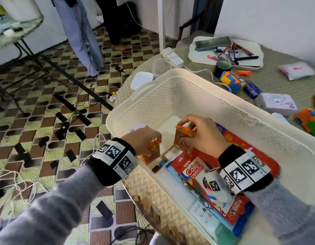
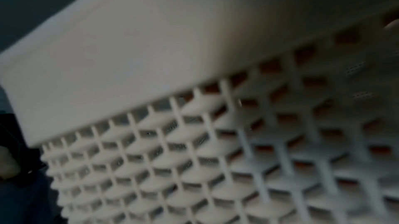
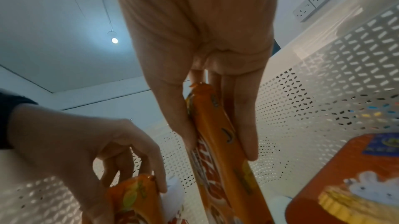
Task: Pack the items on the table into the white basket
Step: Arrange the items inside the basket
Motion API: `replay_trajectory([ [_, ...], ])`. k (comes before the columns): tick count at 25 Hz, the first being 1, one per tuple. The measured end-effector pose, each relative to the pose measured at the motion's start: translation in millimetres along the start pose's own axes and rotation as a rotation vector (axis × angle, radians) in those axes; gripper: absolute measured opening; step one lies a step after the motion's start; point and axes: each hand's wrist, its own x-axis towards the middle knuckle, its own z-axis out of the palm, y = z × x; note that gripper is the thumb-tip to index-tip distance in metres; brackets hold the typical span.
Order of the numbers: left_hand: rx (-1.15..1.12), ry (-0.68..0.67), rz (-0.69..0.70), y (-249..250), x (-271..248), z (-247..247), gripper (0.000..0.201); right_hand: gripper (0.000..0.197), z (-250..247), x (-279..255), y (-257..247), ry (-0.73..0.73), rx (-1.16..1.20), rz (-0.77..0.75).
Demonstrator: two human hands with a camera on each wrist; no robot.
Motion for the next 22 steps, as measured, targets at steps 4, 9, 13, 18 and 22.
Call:
replay_trajectory([
  [4,0.031,0.139,-0.004,1,-4,2,0.038,0.033,2,-2,3,-0.027,-0.009,-0.020],
  [9,-0.146,0.621,0.049,-1,-13,-12,0.042,0.034,6,-7,6,-0.127,-0.046,-0.045],
  [13,0.021,0.737,-0.160,-30,-16,-34,0.067,0.033,15,-8,3,-0.178,-0.080,-0.091],
  [18,-0.287,0.557,-0.195,-59,-2,-42,0.071,0.030,22,-9,0,-0.216,-0.092,-0.159],
  [22,-0.342,0.628,-0.161,-61,-1,-40,0.058,0.030,28,-8,0,-0.220,-0.006,-0.169],
])
